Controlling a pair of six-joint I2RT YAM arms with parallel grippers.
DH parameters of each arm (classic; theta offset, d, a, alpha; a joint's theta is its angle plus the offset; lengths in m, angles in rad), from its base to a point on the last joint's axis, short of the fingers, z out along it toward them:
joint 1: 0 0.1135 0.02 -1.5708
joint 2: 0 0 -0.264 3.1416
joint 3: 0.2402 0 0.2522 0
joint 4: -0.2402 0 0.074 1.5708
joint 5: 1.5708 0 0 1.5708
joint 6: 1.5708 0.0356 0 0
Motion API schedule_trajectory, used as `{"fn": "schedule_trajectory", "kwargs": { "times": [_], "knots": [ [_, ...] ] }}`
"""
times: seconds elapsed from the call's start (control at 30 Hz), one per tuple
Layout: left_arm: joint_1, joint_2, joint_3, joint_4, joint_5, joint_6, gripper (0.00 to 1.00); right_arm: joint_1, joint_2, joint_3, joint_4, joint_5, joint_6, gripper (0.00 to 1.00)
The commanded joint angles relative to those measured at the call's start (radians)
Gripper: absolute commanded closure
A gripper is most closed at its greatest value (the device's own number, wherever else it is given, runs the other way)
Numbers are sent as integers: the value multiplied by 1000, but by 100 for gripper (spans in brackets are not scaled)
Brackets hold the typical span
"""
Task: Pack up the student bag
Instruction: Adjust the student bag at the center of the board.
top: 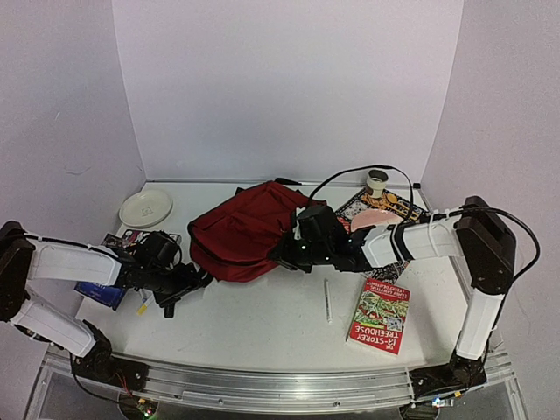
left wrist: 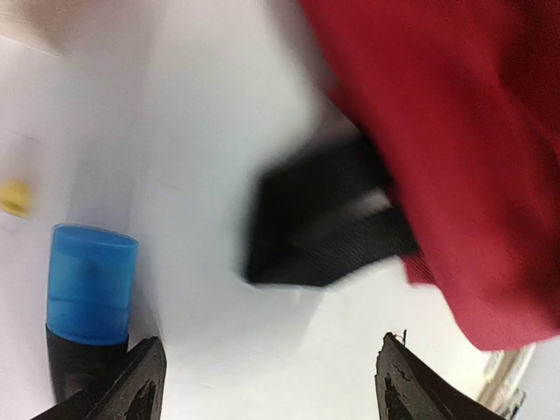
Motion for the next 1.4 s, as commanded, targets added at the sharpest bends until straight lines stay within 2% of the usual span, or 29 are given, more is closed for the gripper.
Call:
{"fn": "schedule_trajectory", "kwargs": {
  "times": [0.0,0.3,0.67,1.1,1.23,1.37],
  "knots": [
    [42,-33,-12,-95,-80,82,15,2,-75,13,-21,-1,-88,100],
    [79,2,87,-150,-149,163,14,2,-134,38,-110,-79,-260,100],
    [83,-111,292,-260,-183,314,7,2,-188,15,-263,-205,-493,100],
    [86,227,527,-264,-152,365,8,3,-185,35,-368,-215,-627,100],
    [86,279,521,-277,-158,360,19,3,-190,51,-380,-201,-642,100],
    [83,238,493,-276,-90,347,57,2,-198,59,-383,-141,-644,100]
  ]
}}
